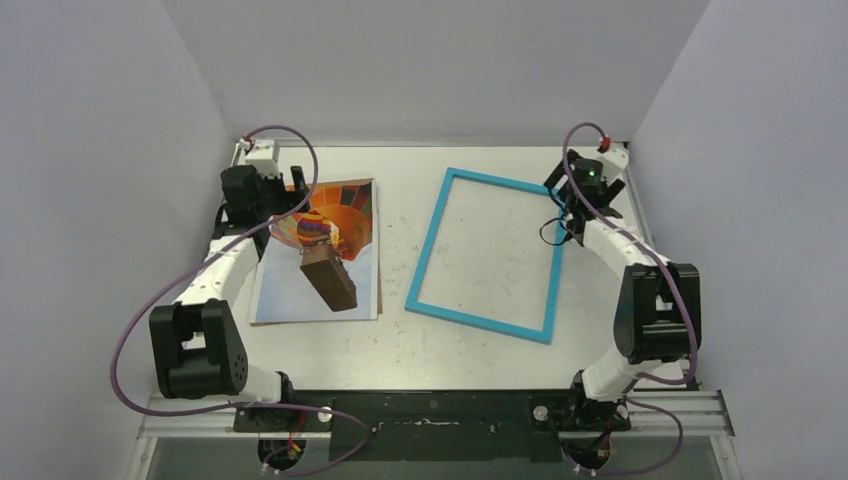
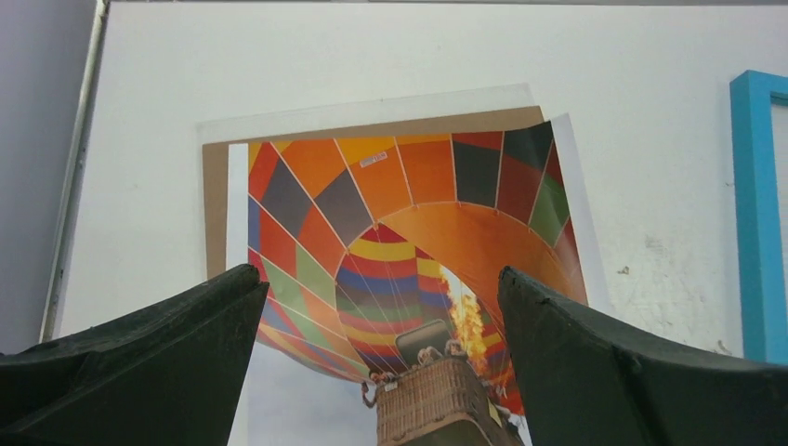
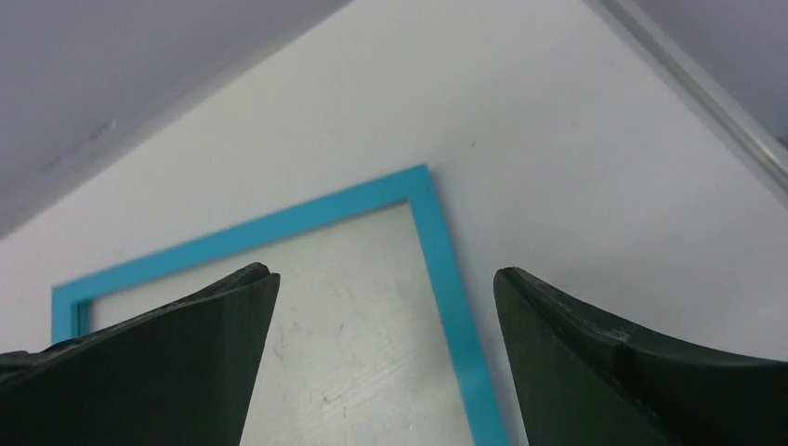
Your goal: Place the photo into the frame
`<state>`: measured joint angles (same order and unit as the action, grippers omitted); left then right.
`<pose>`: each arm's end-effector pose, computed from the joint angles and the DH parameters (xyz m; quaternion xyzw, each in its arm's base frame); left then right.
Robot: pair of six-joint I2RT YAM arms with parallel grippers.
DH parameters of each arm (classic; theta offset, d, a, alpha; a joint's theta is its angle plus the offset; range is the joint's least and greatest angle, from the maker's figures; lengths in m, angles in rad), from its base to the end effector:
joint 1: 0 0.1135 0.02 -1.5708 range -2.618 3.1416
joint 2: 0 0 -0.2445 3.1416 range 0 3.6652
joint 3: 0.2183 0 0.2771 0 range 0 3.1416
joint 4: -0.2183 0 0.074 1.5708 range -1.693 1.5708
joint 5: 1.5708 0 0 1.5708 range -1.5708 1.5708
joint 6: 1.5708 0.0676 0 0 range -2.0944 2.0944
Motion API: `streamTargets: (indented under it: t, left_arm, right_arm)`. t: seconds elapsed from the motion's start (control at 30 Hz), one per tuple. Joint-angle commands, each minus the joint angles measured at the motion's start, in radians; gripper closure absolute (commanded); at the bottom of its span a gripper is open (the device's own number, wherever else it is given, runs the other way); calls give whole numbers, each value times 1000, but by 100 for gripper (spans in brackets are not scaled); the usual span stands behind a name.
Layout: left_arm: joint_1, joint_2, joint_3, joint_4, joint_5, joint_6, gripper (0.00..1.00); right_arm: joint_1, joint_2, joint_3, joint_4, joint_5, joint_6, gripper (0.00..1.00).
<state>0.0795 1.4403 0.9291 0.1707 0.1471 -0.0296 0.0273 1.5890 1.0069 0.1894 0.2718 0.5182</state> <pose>0.3858 0.0208 0.2289 -0.0021 0.8156 -0.0456 0.5768 0.4123 -0.0069 0.2061 0.2732 0.7808 0.0398 0.5604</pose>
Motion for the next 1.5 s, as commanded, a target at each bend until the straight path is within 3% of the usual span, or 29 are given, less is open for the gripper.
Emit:
streamTargets:
  t: [0.0,0.13,0.3,0.6,0.77,1.3,1.47]
  left_arm:
    - [8,-27,184,-446,50,-19,4]
    - [27,-36,280,-629,74,-59,4]
    - [42,-76,290,-681,75,-71,4]
    - [40,-40,348,-767,91,-73,4]
    - [40,-46,318,-748,118,-93,4]
    - [39,-58,306,-774,147,-58,3]
    - [39,-54,315,-782,162,-64,1]
  right_arm:
    - [263,112,224,-406,99,-18,10]
    - [489,211,383,-544,226,-13,10]
    - [668,375,590,-706,269,35,10]
    - [749,575,786,-831,286,68,5]
    - [750,626,803,-806,265,57,0]
    - [748,751,845,-783,203,84,41]
    - [749,761,845,-770,166,100,59]
